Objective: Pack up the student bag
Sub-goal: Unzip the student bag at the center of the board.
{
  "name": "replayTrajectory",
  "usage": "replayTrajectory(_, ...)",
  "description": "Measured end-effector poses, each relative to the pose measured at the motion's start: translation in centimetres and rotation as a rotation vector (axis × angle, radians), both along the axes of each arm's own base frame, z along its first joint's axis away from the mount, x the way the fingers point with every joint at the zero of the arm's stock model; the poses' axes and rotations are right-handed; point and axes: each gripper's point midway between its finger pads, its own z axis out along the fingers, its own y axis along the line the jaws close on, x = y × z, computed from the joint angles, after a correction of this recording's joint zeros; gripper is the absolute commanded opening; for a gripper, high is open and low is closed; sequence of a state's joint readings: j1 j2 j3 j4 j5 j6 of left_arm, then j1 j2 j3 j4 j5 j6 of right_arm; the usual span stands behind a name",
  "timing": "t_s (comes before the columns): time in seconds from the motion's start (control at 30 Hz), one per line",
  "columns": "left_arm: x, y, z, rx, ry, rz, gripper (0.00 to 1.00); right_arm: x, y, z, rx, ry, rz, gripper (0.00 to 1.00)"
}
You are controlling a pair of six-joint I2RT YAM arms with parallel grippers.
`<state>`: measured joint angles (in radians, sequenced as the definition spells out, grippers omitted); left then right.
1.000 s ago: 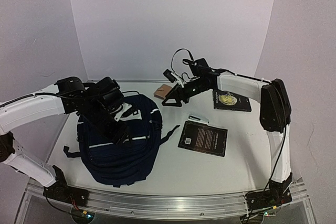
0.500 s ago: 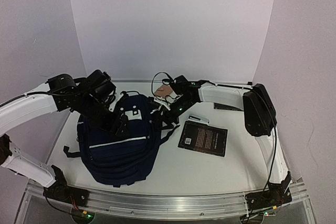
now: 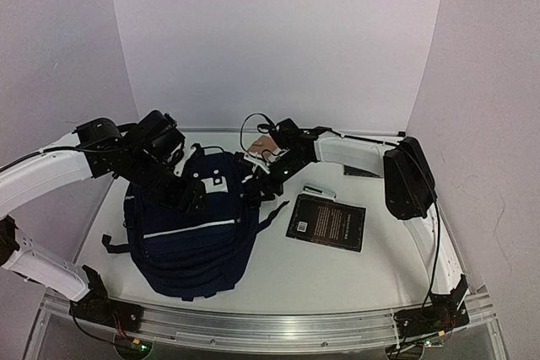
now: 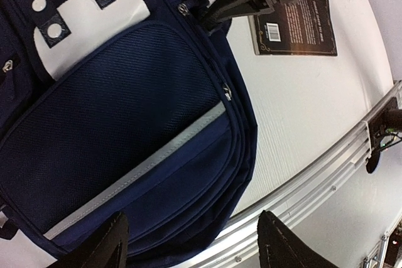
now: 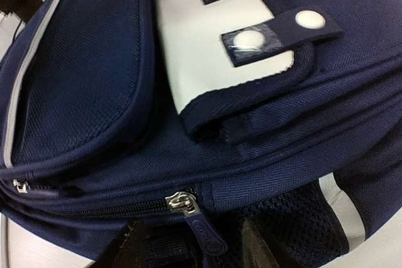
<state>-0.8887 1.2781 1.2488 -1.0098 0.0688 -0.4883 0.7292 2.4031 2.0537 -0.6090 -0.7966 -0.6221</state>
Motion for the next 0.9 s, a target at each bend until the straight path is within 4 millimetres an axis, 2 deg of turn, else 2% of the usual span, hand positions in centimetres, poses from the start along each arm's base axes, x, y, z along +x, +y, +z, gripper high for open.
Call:
replayTrajectory(0.1,1.7,1.0,0.1,-0.006,-0.004,0.062,0.73,-0.3,-0.1,-0.3,-0.005,0.001,0.010,0.27)
replayTrajectory(0.17,3.7,1.9,0.4,-0.011,-0.003,0.127,0.74,-0.8,-0.2,-1.0,-0.016,0.001,0.026,0.18)
replayTrajectory(0.23,6.3,2.8,0.8,-0.023,-0.003,0.197,0.74,-1.6,-0.4,-2.0,-0.037,0.012,0.041,0.11)
replayTrajectory(0.37,12.3,3.3,1.6,-0.046,-0.011,0.291,0.76,-2.2,-0.4,-2.7,-0.065,0.010,0.039,0.03)
replayTrajectory(0.47,16.2,2.9,1.6,-0.061,-0.009,0.315,0.78,-2.1,-0.4,-2.8,-0.077,0.003,0.030,0.00)
replayTrajectory(0.6,19.9,1.5,0.9,-0.052,-0.004,0.289,0.79,-2.0,-0.3,-2.7,-0.090,0.001,0.015,0.00)
replayTrajectory(0.9,25.1,-1.3,-3.1,-0.034,0.040,0.194,0.88,-1.5,-0.5,-2.1,-0.122,0.000,-0.040,0.00)
